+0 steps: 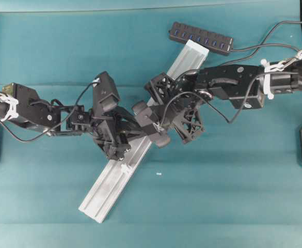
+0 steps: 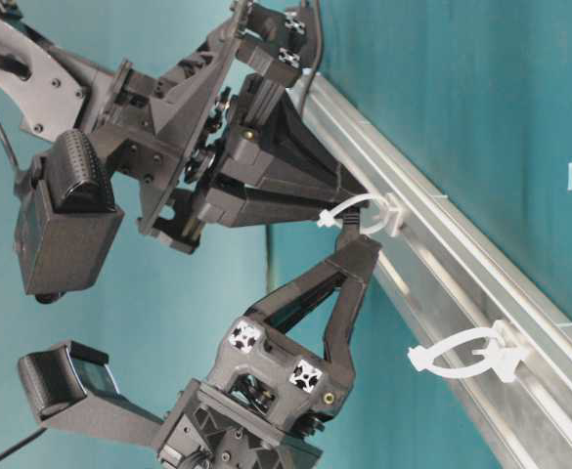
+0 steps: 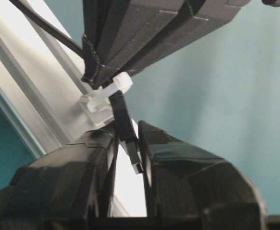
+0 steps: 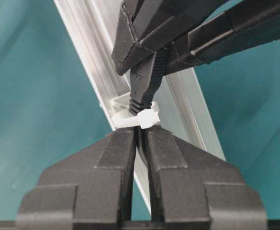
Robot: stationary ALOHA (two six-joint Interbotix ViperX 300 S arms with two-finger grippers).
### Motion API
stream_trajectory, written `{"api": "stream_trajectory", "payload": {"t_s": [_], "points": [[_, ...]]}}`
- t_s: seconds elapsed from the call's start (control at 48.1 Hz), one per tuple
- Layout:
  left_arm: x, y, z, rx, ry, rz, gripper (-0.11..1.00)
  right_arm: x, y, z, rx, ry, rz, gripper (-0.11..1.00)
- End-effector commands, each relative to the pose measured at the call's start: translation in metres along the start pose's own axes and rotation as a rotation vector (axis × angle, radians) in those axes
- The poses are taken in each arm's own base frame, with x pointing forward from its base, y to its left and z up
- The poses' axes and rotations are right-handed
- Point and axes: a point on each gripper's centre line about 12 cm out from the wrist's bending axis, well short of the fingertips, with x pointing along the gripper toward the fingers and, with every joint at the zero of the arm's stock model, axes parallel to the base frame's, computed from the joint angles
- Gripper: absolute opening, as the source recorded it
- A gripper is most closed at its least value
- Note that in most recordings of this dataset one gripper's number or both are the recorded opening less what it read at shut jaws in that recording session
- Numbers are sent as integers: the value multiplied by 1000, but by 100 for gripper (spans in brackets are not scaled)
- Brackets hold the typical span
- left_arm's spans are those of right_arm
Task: Pass the USB cable through three rings with both arms.
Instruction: 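Release the right gripper and pull the cable through with the left gripper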
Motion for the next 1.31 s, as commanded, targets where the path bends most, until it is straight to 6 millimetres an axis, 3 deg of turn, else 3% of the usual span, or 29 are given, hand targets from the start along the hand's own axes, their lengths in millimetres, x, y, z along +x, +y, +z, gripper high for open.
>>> {"api": "stream_trajectory", "payload": {"t_s": [0.0,0.415,0.478,0.665,0.727,1.122,1.288], "points": [[0,-8,11,8,-34,-25,15,-2,-3,2,12,-12,-13,8],[-2,-8,8,2,-27,-26,15,-4,-3,2,46,-23,-4,12],[-2,-9,8,-4,-25,-25,15,-6,-3,1,58,-25,2,25],[-5,-11,10,-2,-7,-19,13,-12,-8,-4,97,-22,12,78],[-5,-10,8,-4,3,-14,13,-15,-9,-5,117,-23,8,87],[-16,-25,12,-4,13,-41,12,-37,-17,-1,227,-69,-45,82],[-25,-30,15,-30,17,-48,12,-36,-12,6,251,-77,-39,81]]}}
